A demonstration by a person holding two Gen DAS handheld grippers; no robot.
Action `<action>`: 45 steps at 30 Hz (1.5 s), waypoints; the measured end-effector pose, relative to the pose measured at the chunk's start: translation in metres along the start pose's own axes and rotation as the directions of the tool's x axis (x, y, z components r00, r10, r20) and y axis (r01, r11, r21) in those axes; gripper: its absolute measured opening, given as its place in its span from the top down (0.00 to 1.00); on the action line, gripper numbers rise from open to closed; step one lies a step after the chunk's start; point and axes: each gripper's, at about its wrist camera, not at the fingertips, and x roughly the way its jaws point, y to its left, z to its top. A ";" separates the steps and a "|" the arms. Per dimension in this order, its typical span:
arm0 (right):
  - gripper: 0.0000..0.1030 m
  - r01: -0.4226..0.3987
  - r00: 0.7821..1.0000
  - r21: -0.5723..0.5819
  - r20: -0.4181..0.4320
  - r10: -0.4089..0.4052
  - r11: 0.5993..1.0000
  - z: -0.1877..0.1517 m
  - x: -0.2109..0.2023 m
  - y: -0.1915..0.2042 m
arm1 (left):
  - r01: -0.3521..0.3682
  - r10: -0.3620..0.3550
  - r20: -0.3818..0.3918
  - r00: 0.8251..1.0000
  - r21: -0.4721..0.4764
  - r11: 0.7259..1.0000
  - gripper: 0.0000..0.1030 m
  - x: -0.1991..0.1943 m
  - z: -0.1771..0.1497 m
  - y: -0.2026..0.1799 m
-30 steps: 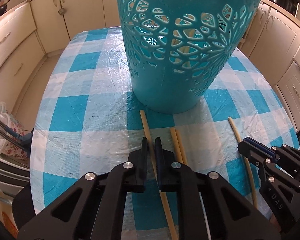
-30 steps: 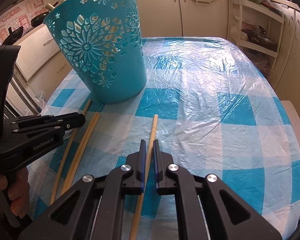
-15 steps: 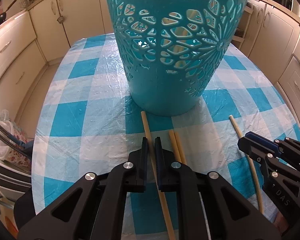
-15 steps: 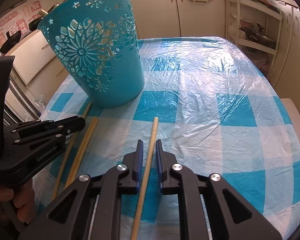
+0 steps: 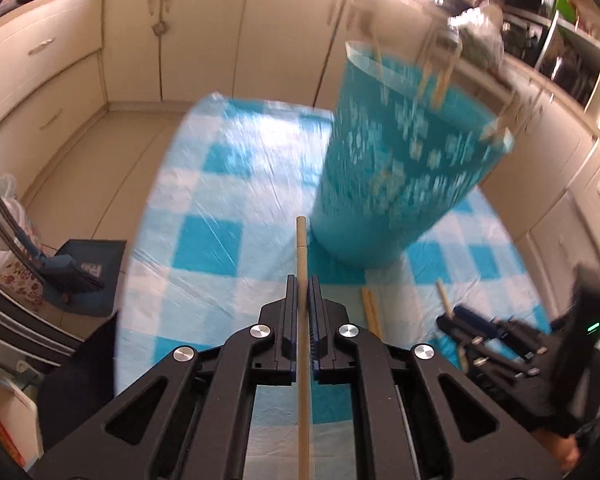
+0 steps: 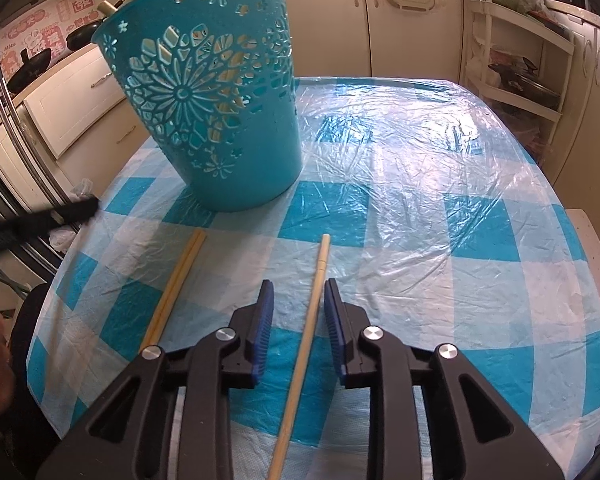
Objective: Organize utensils
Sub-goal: 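Lift the chopstick over the teal basket and open the left gripper, then grasp a wooden chopstick with the right gripper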
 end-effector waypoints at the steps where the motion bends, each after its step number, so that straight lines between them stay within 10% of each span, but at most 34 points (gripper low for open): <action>1: 0.72 0.002 1.000 -0.005 0.000 -0.002 1.000 -0.001 0.000 0.001 | 0.015 -0.014 0.032 0.999 -0.012 1.000 0.95 -0.013 0.006 0.001; 16: 0.64 0.003 1.000 -0.021 -0.001 -0.003 1.000 -0.001 0.000 0.007 | 0.102 -0.113 0.441 0.891 0.049 0.994 0.95 -0.110 0.110 -0.069; 26: 0.62 -0.021 1.000 0.001 0.000 0.021 1.000 -0.001 0.000 0.002 | 0.015 -0.033 0.568 0.822 0.036 0.999 0.95 -0.073 0.156 -0.100; 34: 0.59 -0.036 0.999 0.007 -0.001 0.036 0.999 -0.001 0.000 0.000 | -0.021 0.011 0.577 0.817 0.011 1.000 0.95 -0.038 0.157 -0.098; 45: 0.58 -0.037 0.999 0.008 -0.001 0.037 0.999 0.000 0.001 0.000 | -0.079 0.026 0.479 0.878 0.091 0.993 0.95 -0.012 0.124 -0.101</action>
